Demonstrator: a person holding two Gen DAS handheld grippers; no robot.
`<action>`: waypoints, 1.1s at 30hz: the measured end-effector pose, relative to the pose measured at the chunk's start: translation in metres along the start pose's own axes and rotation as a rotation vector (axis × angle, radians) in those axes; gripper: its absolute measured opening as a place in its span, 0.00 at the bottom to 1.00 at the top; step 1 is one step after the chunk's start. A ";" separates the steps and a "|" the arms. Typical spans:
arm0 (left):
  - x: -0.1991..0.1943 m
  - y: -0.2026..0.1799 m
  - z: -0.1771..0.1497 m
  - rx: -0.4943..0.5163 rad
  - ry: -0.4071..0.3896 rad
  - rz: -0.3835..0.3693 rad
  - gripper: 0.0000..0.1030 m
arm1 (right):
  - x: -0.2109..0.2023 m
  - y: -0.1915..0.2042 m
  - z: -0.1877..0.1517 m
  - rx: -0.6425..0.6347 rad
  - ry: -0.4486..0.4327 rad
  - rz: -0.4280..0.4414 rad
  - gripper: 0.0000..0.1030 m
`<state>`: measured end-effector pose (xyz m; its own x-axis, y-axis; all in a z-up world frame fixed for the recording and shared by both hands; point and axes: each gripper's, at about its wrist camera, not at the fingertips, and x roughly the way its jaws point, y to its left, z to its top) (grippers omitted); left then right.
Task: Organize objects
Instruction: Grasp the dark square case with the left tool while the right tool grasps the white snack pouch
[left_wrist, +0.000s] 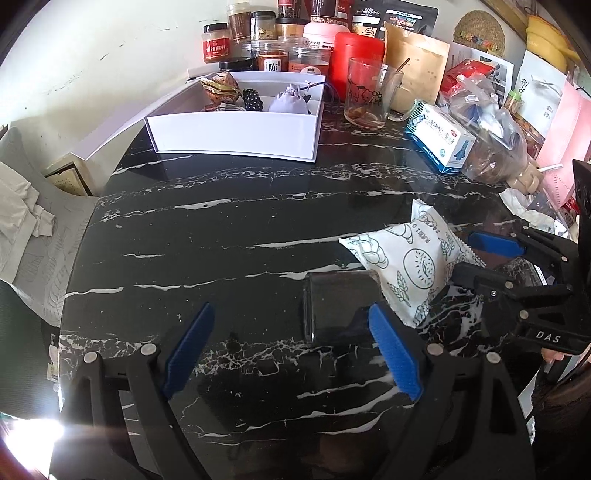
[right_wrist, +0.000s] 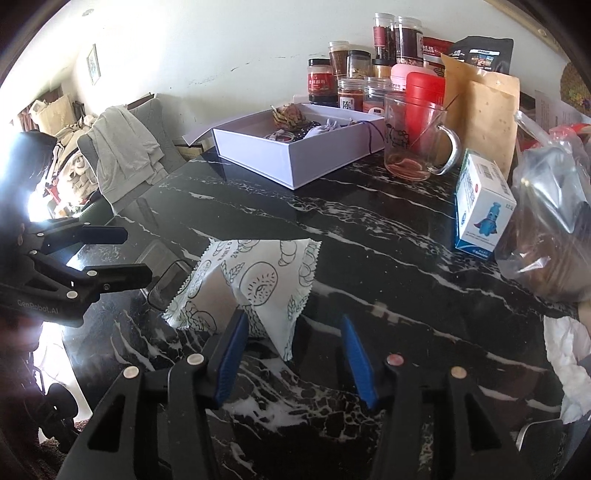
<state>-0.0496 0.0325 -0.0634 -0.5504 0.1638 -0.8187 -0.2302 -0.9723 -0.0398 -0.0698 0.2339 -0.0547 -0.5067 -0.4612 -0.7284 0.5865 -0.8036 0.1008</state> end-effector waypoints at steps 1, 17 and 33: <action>-0.001 0.001 0.000 0.001 -0.002 0.012 0.83 | 0.000 0.001 0.000 -0.001 -0.002 0.003 0.59; -0.004 0.017 0.003 0.023 -0.019 0.042 0.82 | 0.032 0.050 0.012 -0.084 0.008 -0.044 0.96; 0.007 -0.009 0.005 0.088 -0.006 -0.111 0.82 | 0.034 0.025 0.011 0.004 0.032 0.059 0.69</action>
<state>-0.0555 0.0435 -0.0662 -0.5224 0.2712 -0.8084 -0.3594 -0.9298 -0.0796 -0.0790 0.1939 -0.0693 -0.4508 -0.4954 -0.7425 0.6124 -0.7768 0.1465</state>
